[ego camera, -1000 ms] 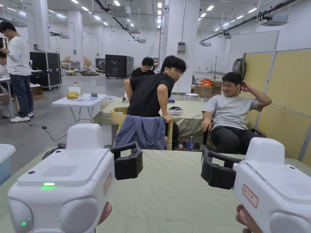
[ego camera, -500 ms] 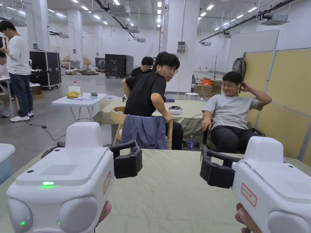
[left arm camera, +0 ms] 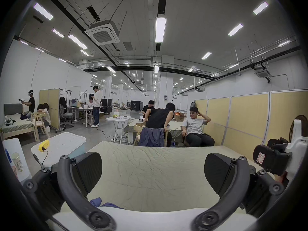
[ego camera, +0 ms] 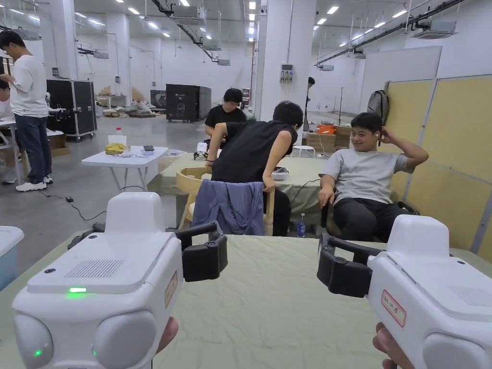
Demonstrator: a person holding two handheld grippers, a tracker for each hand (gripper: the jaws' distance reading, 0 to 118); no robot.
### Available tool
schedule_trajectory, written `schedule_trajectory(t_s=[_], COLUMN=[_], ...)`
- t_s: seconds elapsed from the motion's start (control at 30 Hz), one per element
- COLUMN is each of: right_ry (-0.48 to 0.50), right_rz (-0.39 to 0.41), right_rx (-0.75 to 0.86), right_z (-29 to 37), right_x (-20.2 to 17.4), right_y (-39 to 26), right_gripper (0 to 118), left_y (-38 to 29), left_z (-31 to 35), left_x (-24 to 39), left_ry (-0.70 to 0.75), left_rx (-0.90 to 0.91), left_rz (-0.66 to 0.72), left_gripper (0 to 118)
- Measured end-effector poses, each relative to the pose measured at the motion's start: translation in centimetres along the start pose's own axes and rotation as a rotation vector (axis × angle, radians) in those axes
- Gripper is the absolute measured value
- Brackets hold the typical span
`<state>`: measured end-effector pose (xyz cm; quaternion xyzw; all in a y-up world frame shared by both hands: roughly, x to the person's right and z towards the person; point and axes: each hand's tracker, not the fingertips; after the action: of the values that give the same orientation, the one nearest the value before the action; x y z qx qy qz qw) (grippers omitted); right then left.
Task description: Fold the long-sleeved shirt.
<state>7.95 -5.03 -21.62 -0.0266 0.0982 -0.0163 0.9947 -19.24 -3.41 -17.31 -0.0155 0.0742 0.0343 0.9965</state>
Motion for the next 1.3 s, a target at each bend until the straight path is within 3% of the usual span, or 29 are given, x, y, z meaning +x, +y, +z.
schedule_trajectory(t_s=[0.2, 0.23, 0.27, 0.3, 0.33, 0.37, 0.5, 0.73, 0.83, 0.93, 1.17, 1.3], right_ry=[-0.004, -0.005, -0.001, 0.005, -0.003, -0.050, -0.054, -0.101, -0.103, 0.067, 0.589, 0.721], right_rz=[-0.004, -0.003, -0.003, 0.000, 0.018, 0.050, 0.012, 0.011, 0.037, 0.040, -0.001, -0.040], right_rx=[-0.009, -0.015, -0.012, -0.001, -0.001, -0.043, -0.008, 0.014, 0.031, 0.024, -0.075, -0.122], right_z=[-0.2, -0.1, 0.1, 0.3, 0.2, 0.1, 0.0, -1.2, -2.4, -4.2, -6.1, -6.0], right_x=[-0.1, 0.0, 0.0, -0.1, -0.2, -0.4, 0.2, 0.7, -1.5, -5.8, -21.1, -25.5], right_y=[-0.1, -0.1, -0.2, -0.3, -0.3, -0.6, -0.7, -0.5, -0.7, -1.3, -3.9, -5.9], right_gripper=[118, 113, 85, 35, 3, 3, 3, 3, 3, 3, 3, 3], left_y=[-0.1, -0.3, -0.4, -0.5, -0.6, -1.0, -1.4, -1.1, -0.8, -0.6, -1.4, -2.9], left_z=[-0.1, 0.2, 0.5, 0.6, 0.3, 0.1, -0.6, -1.7, -1.6, -0.7, 4.7, 6.2], left_x=[0.2, 0.1, 0.1, 0.4, 0.7, 0.6, 0.4, 0.0, -1.9, -5.7, -17.3, -21.2], left_ry=[-0.002, -0.021, -0.023, -0.012, 0.009, 0.003, -0.089, -0.078, -0.040, 0.056, 0.463, 0.538], left_rx=[-0.001, 0.011, 0.056, 0.063, 0.058, 0.056, 0.011, 0.000, -0.006, -0.011, -0.077, -0.163], left_rz=[-0.006, -0.014, -0.012, -0.036, -0.064, -0.051, -0.017, 0.017, 0.036, 0.046, 0.030, 0.061], left_gripper=[117, 102, 64, 2, 2, 1, 1, 1, 1, 1, 1, 1])
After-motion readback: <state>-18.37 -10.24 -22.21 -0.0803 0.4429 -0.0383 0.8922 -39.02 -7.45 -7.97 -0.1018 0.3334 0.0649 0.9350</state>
